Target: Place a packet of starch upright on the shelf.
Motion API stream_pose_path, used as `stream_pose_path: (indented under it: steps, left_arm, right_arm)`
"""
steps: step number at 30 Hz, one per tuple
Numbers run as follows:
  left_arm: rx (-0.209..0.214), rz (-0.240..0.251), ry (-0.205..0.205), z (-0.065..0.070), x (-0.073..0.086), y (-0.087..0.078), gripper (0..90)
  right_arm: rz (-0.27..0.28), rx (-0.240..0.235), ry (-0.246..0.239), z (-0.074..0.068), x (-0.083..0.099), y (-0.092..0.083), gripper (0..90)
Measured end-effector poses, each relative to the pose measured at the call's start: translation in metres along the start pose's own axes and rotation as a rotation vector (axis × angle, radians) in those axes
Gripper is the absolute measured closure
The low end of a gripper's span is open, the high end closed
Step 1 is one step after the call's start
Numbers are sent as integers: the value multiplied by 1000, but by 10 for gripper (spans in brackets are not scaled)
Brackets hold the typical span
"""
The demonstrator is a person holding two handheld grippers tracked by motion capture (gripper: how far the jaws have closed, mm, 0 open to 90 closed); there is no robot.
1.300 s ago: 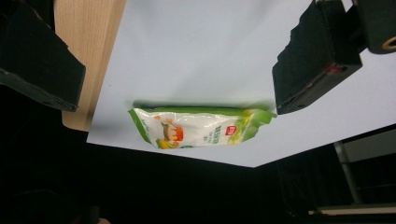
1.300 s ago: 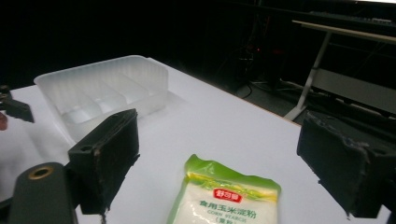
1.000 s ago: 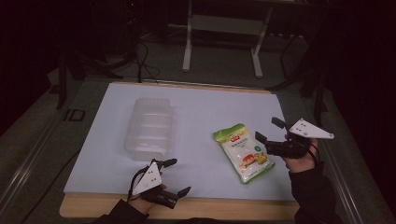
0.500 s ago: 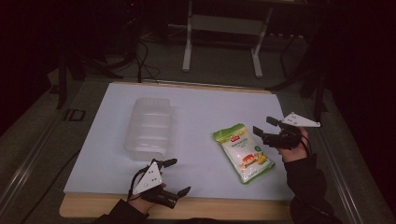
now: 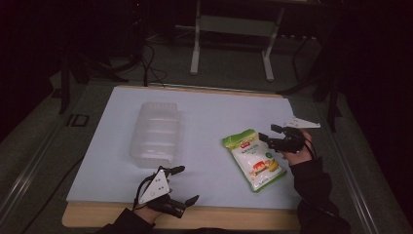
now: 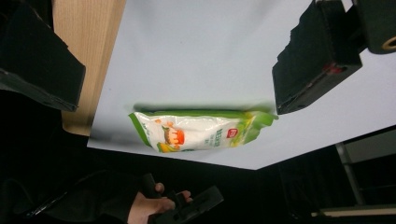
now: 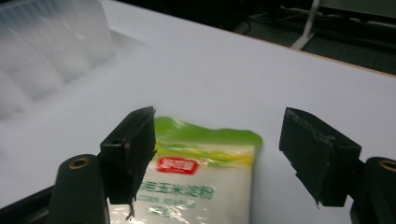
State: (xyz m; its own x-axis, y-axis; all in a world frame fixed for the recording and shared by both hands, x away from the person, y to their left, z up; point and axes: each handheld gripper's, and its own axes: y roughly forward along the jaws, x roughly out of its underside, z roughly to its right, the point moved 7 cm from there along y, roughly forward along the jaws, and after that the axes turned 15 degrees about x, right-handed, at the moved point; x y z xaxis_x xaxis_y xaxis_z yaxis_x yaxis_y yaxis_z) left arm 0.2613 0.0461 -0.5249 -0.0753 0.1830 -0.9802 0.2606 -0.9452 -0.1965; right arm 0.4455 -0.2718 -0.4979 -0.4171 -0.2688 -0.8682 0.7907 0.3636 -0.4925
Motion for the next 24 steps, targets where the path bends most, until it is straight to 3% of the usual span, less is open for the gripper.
stream_pose_path:
  steps: [6,14,24]
  left_arm:
    - [8,-4,-9,0,1,1,28]
    - [15,-9,-11,-1,1,1,28]
    - [33,-23,-14,2,3,3,29]
  right_arm:
    - [-53,7,-2,3,12,16,271]
    - [-112,-1,-22,5,24,34,339]
    - [-178,-1,-30,3,39,58,338]
